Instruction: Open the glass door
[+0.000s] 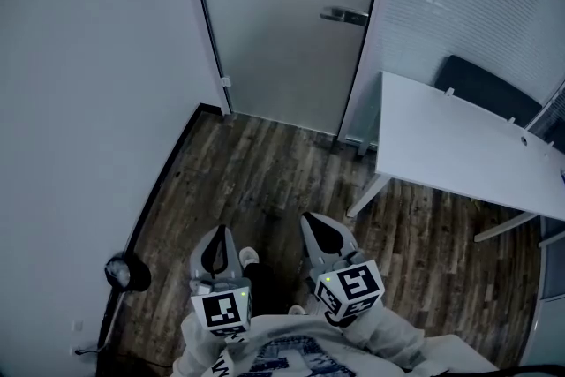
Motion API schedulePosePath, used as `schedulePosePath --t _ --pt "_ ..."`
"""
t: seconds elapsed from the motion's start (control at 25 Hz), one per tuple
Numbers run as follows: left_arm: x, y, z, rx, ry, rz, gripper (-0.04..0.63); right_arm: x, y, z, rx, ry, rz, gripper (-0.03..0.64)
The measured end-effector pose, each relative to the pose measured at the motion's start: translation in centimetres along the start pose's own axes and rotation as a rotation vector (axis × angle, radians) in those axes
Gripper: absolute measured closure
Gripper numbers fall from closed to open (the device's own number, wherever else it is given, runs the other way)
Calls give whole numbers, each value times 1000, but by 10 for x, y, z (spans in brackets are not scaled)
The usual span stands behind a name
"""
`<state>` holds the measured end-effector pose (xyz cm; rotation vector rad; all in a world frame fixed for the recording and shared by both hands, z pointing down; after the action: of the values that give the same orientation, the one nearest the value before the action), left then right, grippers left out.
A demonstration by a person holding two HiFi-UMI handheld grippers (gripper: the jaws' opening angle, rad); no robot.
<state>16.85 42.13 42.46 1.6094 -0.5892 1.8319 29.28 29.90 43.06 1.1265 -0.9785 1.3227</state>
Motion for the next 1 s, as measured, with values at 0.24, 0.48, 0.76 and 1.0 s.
schedulePosePath --t 0.24,0.48,0.76,1.0 --pt "9 71 -23 25 -12 -16 594 0 68 29 27 1 -27 611" --pt "25 169 -68 45 -24 -22 594 -4 162 52 59 0 -71 612" --pt "12 251 -116 49 -39 -12 594 -25 252 69 65 -30 -97 611" --pt "15 296 -152 27 -41 -11 594 -31 312 76 47 -35 -93 611"
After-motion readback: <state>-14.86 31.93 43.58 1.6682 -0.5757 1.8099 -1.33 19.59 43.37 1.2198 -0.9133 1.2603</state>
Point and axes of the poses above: the fingertips, and each gripper's own axes: y forward along the fingers, z to its right, x out of its underside, the point moved 2 cm from there along -y, backward along the fingers, and after that the axes turned 15 degrees about -x, right-handed, at the moved point
